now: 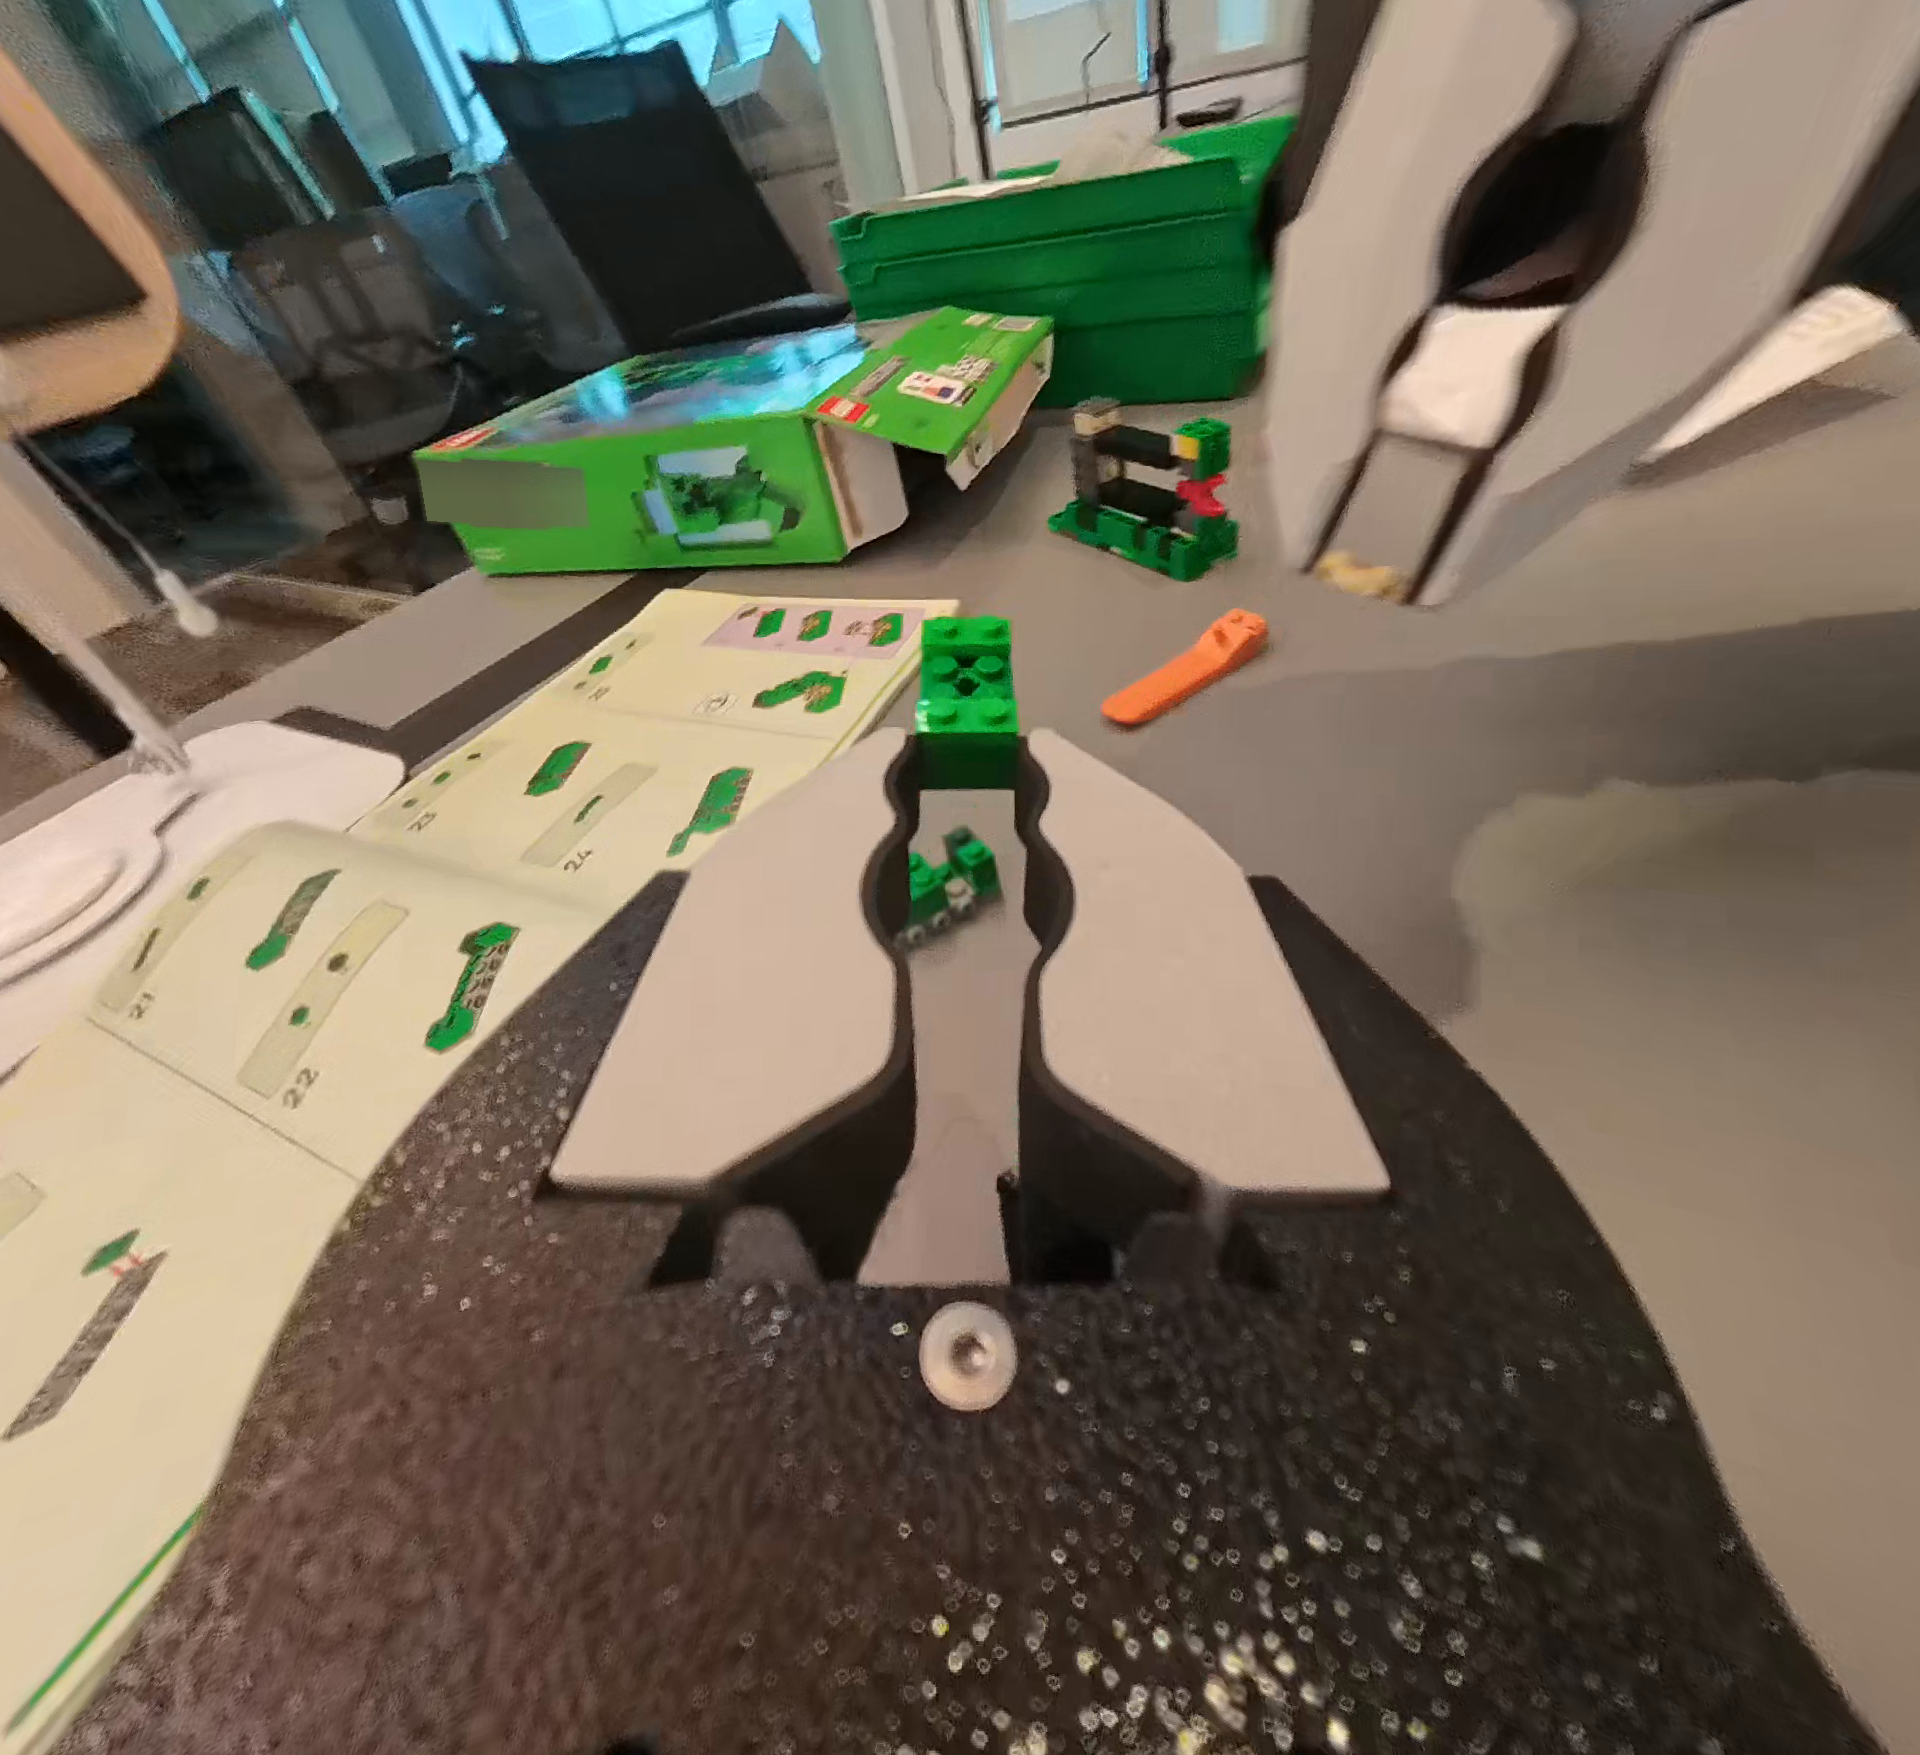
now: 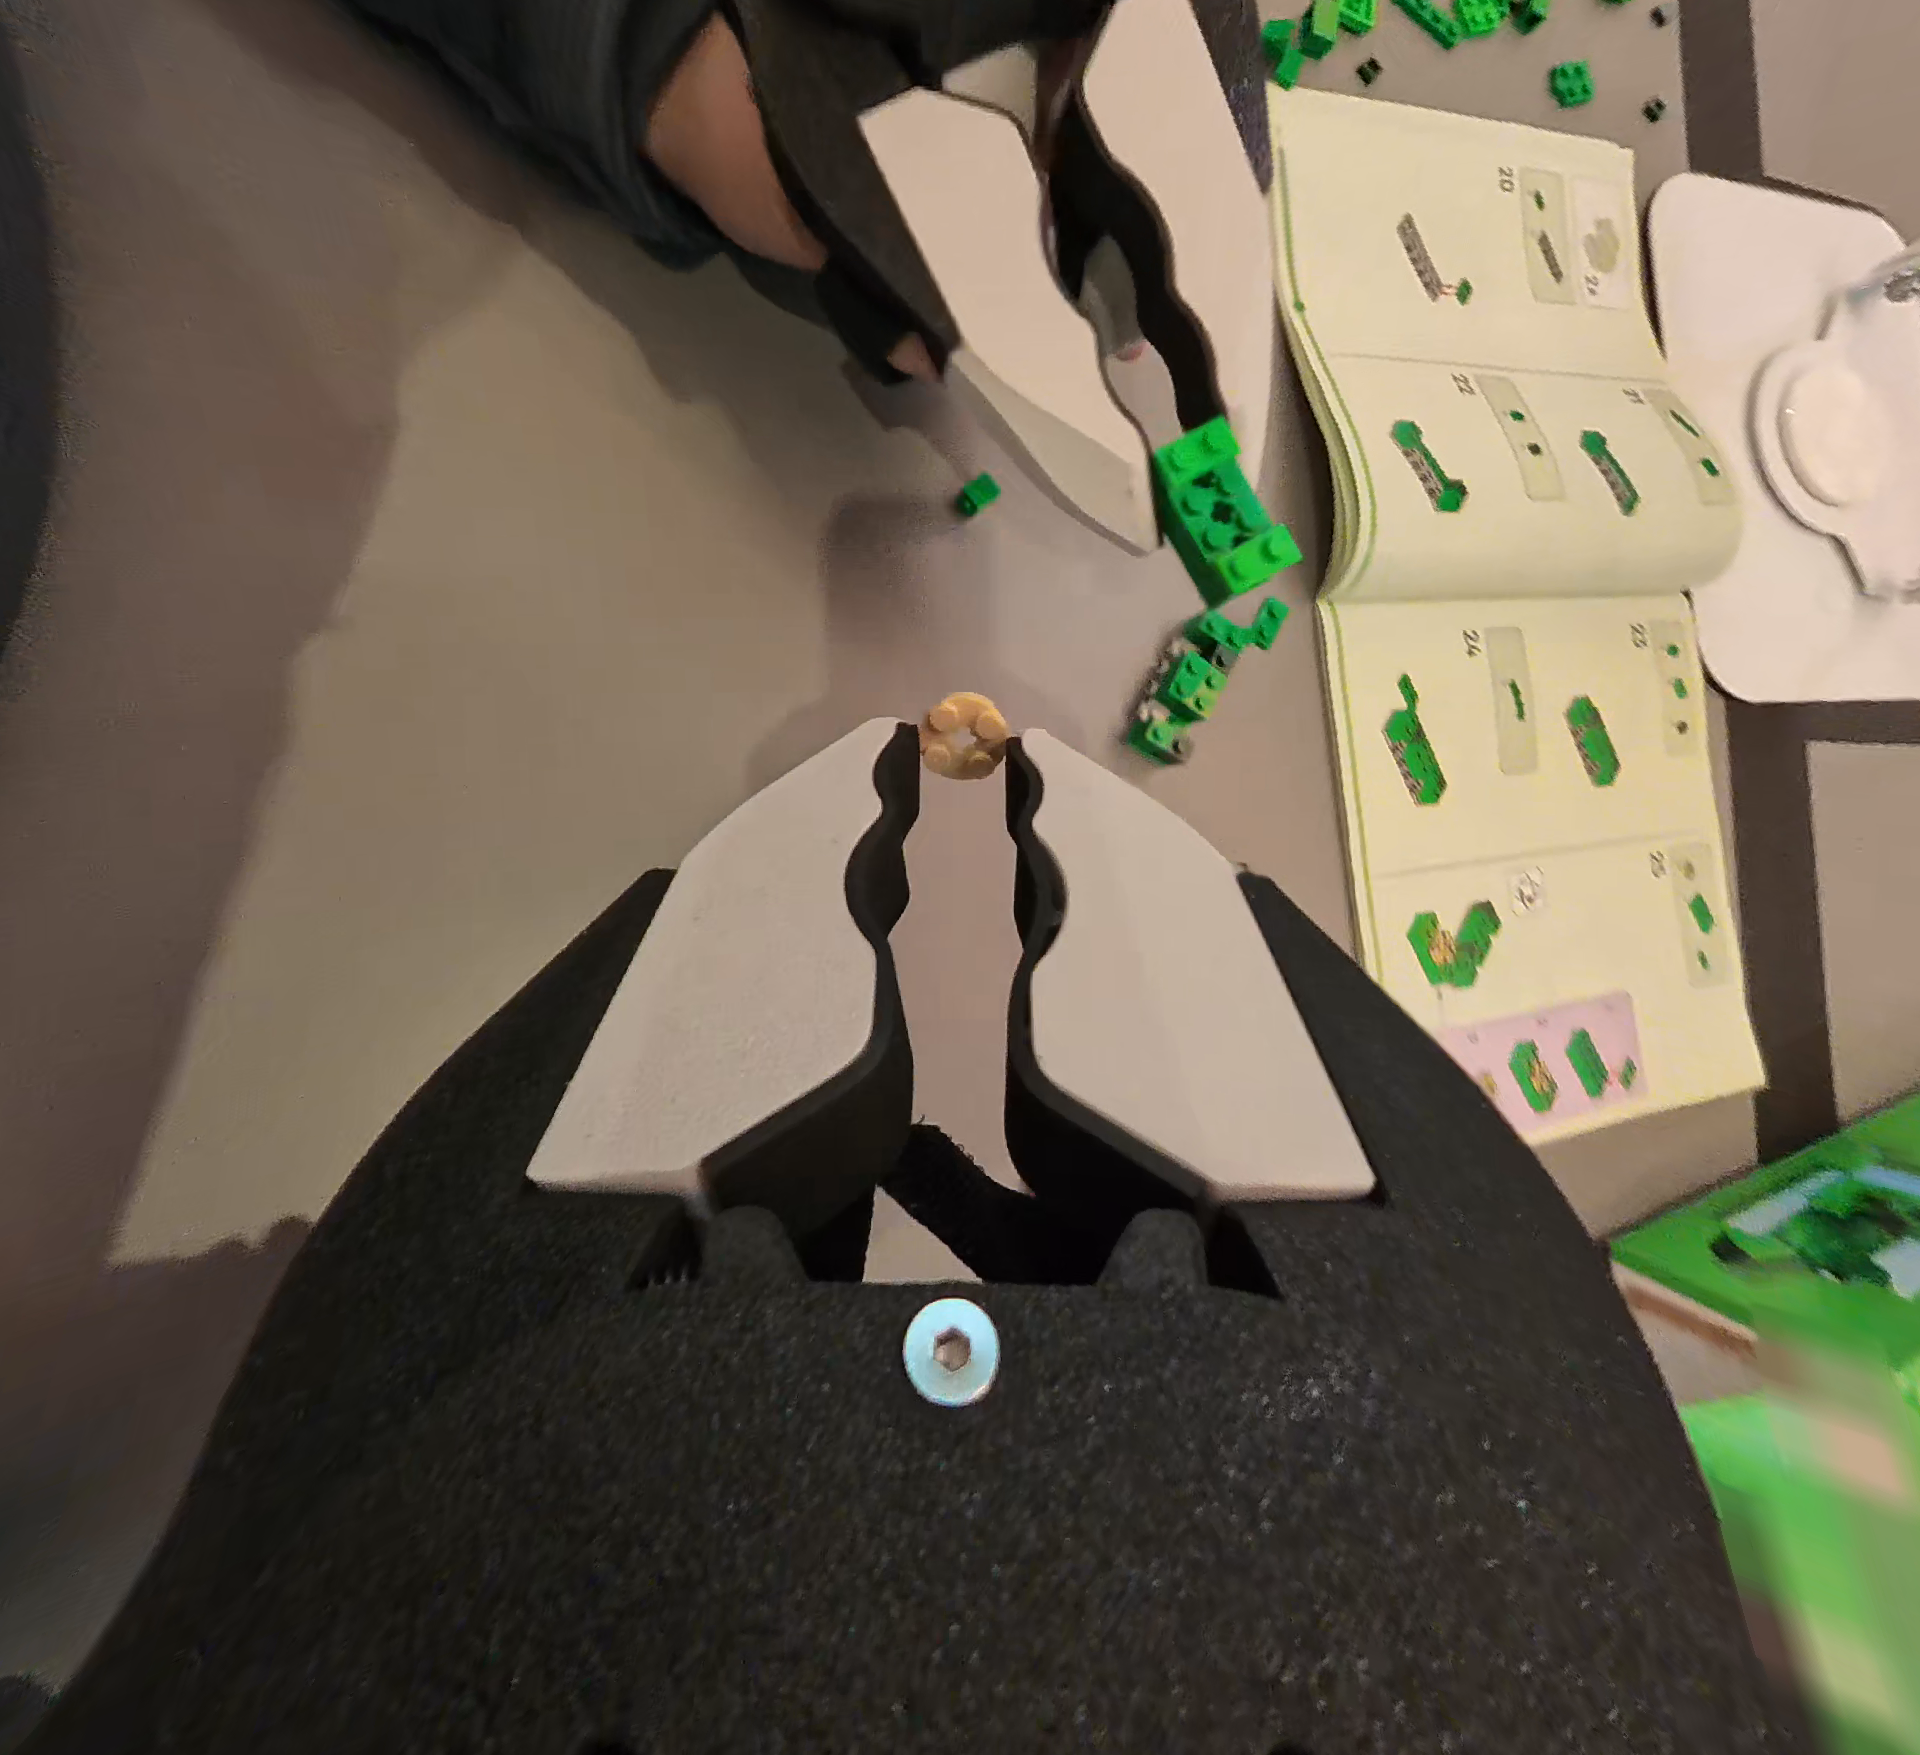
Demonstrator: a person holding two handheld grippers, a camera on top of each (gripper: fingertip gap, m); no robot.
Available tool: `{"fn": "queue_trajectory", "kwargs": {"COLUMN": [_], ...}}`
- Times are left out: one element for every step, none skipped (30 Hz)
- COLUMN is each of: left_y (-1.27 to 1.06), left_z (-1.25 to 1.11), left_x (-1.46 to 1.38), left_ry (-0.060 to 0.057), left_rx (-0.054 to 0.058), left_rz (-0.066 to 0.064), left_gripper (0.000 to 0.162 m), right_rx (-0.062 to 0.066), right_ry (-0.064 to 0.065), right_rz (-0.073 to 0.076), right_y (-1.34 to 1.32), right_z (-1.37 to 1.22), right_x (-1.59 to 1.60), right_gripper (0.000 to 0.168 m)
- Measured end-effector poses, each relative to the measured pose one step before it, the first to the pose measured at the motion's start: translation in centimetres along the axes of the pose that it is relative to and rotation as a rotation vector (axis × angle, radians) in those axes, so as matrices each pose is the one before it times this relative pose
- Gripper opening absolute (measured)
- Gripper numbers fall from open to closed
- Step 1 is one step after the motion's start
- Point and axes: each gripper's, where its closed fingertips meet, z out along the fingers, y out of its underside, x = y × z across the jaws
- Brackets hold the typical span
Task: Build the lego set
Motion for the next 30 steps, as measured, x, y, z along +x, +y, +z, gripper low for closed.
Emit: {"fn": "queue_trajectory", "kwargs": {"left_y": [0.056, -0.041, -0.045, -0.037, 0.039, 0.109, 0.109, 0.061, 0.017, 0.113, 0.141, 0.07, 0.044, 0.067, 0.063, 0.043, 0.027, 0.018, -0.001, -0.014, -0.009, -0.013, -0.012, -0.025, -0.023, 0.001, 0.006, -0.007, 0.008, 0.044], "left_z": [0.798, 0.705, 0.603, 0.504, 0.397, 0.274, 0.145, 0.007, -0.065, -0.073, -0.069, -0.062, -0.045, -0.014, 0.007, 0.011, 0.02, 0.007, 0.0, -0.01, -0.006, -0.013, -0.016, -0.027, -0.018, -0.003, 0.004, -0.012, -0.002, 0.008], "left_x": [-0.105, 0.021, 0.034, 0.129, 0.21, 0.245, 0.261, 0.338, 0.445, 0.395, 0.327, 0.273, 0.218, 0.16, 0.103, 0.07, 0.035, 0.019, 0.011, 0.005, 0.001, -0.015, -0.014, -0.01, -0.013, 0.007, 0.028, 0.034, 0.039, 0.04], "left_ry": [0.0002, 0.0105, 0.0103, 0.0163, 0.02, 0.0204, 0.018, 0.0182, 0.0232, 0.0179, 0.0124, 0.0103, 0.0086, 0.0072, 0.0059, 0.0047, 0.003, 0.0031, 0.0037, 0.0038, 0.0044, 0.0044, 0.0044, 0.0039, 0.0029, 0.0028, 0.003, 0.0015, 0.0016, 0.0036], "left_rx": [-0.0087, -0.0006, 0.0017, 0.002, 0.0002, -0.005, -0.0079, -0.0035, -0.0006, -0.0075, -0.0102, -0.0046, -0.0035, -0.0048, -0.0047, -0.0033, -0.0026, -0.0011, 0.0003, 0.0011, 0.0009, 0.0008, 0.0015, 0.0025, 0.0019, -0.0001, -0.0005, 0.0005, -0.0009, -0.0029], "left_rz": [-0.0174, -0.0163, -0.0135, -0.0039, 0.0055, 0.0118, 0.0158, 0.0182, 0.0193, 0.0178, 0.0158, 0.0132, 0.0089, 0.005, 0.0027, 0.0008, -0.0006, -0.0017, -0.0035, -0.005, -0.0064, -0.0071, -0.0067, -0.006, -0.0052, -0.0031, -0.0002, 0.0015, 0.0002, -0.0012], "left_gripper": [0.016, 0.016, 0.016, 0.016, 0.016, 0.016, 0.016, 0.016, 0.016, 0.016, 0.016, 0.016, 0.016, 0.016, 0.016, 0.016, 0.016, 0.016, 0.016, 0.016, 0.016, 0.016, 0.016, 0.016, 0.016, 0.016, 0.016, 0.016, 0.016, 0.016], "right_rx": [0.0039, 0.0026, -0.0005, 0.0008, 0.0061, 0.0149, 0.0207, 0.0157, 0.0104, 0.0046, -0.0036, -0.0104, -0.0165, -0.0209, -0.0224, -0.0205, -0.0197, -0.0205, -0.0239, -0.0242, -0.0216, -0.0204, -0.0178, -0.0168, -0.0154, -0.0111, -0.0056, -0.0049, -0.0073, -0.0077], "right_ry": [0.01, 0.0074, 0.0054, 0.0106, 0.0125, 0.0127, 0.0057, -0.0022, 0.0015, -0.0021, -0.0134, -0.0162, -0.0097, -0.0094, -0.0091, -0.0192, -0.022, -0.0107, -0.012, -0.0116, -0.0081, -0.0148, -0.0142, -0.0087, -0.0048, -0.0096, -0.0084, -0.0095, -0.0128, -0.0099], "right_rz": [-0.0006, -0.0022, -0.0015, -0.0018, -0.0034, -0.0052, -0.0052, -0.0062, -0.0102, -0.0138, -0.0159, -0.0154, -0.0135, -0.01, -0.0063, -0.0058, -0.0054, -0.0065, -0.0078, -0.0093, -0.0117, -0.0128, -0.0113, -0.0116, -0.0117, -0.0085, -0.0038, -0.002, -0.0037, -0.0061], "right_y": [0.328, 0.339, 0.351, 0.297, 0.178, -0.008, -0.162, -0.196, -0.239, -0.259, -0.195, -0.134, -0.044, 0.013, 0.044, 0.032, 0.039, 0.053, 0.112, 0.114, 0.084, 0.076, 0.037, 0.053, 0.045, 0.002, -0.065, -0.045, -0.002, 0.011], "right_z": [-0.507, -0.465, -0.401, -0.337, -0.26, -0.174, -0.073, 0.038, 0.138, 0.256, 0.342, 0.419, 0.454, 0.445, 0.425, 0.371, 0.306, 0.251, 0.202, 0.183, 0.168, 0.18, 0.175, 0.171, 0.144, 0.107, 0.068, 0.045, 0.064, 0.043], "right_x": [0.12, 0.094, 0.1, 0.236, 0.345, 0.45, 0.448, 0.365, 0.43, 0.34, 0.154, 0.105, 0.185, 0.191, 0.181, 0.021, -0.048, 0.096, 0.049, 0.021, 0.06, -0.071, -0.058, 0.01, 0.049, -0.007, 0.029, 0.027, -0.046, -0.003], "right_gripper": [0.015, 0.015, 0.015, 0.015, 0.015, 0.015, 0.015, 0.015, 0.015, 0.015, 0.015, 0.015, 0.015, 0.015, 0.015, 0.015, 0.015, 0.015, 0.015, 0.015, 0.015, 0.015, 0.015, 0.015, 0.015, 0.015, 0.015, 0.015, 0.015, 0.015]}}
